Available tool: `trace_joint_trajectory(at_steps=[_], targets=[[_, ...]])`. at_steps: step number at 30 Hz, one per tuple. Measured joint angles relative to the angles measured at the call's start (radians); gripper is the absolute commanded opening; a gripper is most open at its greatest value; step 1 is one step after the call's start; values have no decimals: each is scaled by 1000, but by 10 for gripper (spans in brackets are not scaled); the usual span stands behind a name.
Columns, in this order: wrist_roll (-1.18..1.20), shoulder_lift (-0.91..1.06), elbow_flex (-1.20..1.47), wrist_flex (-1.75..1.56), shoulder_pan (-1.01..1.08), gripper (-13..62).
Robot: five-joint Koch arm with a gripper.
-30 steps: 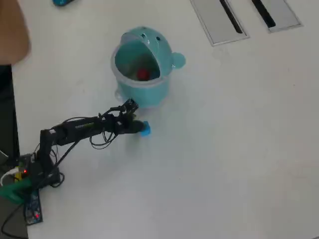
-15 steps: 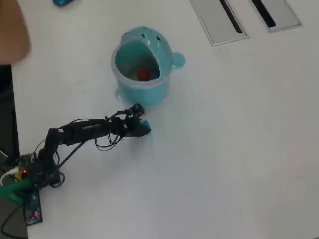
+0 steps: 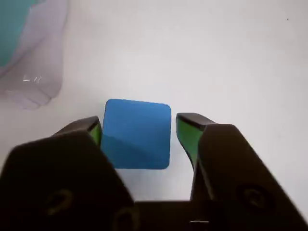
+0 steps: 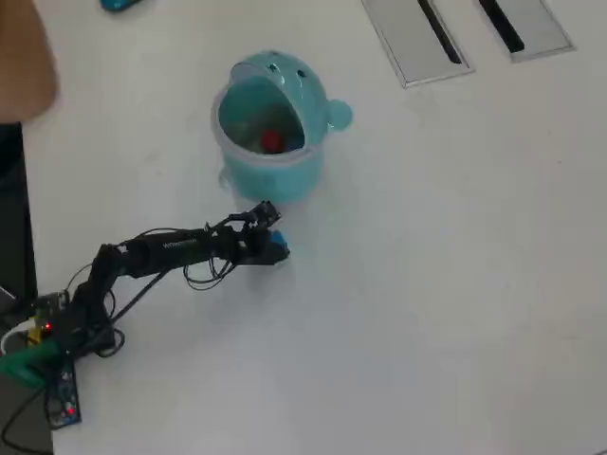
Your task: Grasp RGB lego blocks and put them in the bin one by one.
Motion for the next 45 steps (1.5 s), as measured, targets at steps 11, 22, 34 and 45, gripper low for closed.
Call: trace_joint_trajectory(at_steps=[11, 22, 34, 45], targets=[[0, 31, -14, 23, 2, 54], [2, 198, -112, 23, -48, 54], [2, 460, -196, 25, 17, 54], [-14, 523, -196, -46, -158, 54]])
